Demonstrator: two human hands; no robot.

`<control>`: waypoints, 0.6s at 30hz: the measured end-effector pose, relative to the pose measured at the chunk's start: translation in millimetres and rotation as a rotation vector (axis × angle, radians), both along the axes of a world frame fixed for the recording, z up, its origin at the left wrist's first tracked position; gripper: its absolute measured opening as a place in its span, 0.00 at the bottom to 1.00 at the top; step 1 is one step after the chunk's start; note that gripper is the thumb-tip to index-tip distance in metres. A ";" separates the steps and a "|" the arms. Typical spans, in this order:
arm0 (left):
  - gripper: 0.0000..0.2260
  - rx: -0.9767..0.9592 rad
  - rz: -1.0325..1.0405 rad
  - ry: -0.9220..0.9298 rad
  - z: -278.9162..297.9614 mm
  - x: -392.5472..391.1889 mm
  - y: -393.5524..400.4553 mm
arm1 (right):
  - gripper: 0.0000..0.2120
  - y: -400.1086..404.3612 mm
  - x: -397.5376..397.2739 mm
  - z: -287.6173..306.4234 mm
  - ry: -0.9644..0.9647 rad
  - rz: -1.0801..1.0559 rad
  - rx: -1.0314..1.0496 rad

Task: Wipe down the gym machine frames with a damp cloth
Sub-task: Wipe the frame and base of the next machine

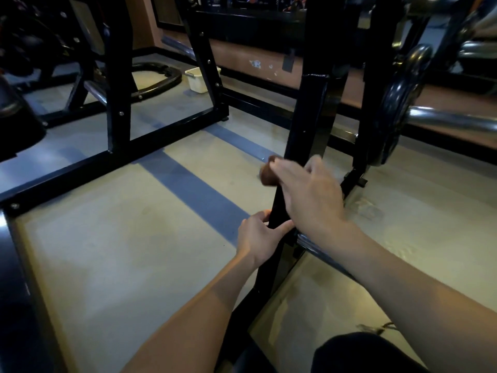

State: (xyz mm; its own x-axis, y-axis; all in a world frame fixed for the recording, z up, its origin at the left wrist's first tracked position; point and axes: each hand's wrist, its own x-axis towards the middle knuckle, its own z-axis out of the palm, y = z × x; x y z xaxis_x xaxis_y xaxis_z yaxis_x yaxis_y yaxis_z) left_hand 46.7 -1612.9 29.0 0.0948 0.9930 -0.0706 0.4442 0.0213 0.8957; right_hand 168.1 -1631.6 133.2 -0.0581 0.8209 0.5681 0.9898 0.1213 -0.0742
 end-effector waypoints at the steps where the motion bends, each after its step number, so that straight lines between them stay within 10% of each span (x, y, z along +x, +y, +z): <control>1: 0.29 -0.004 -0.007 0.006 1.2 -0.4 0.2 | 0.23 -9.2 3.1 -6.2 -0.042 0.006 -0.016; 18: 0.30 0.017 -0.065 0.039 4.2 -4.6 7.1 | 0.18 23.0 15.2 58.3 0.178 -0.089 0.231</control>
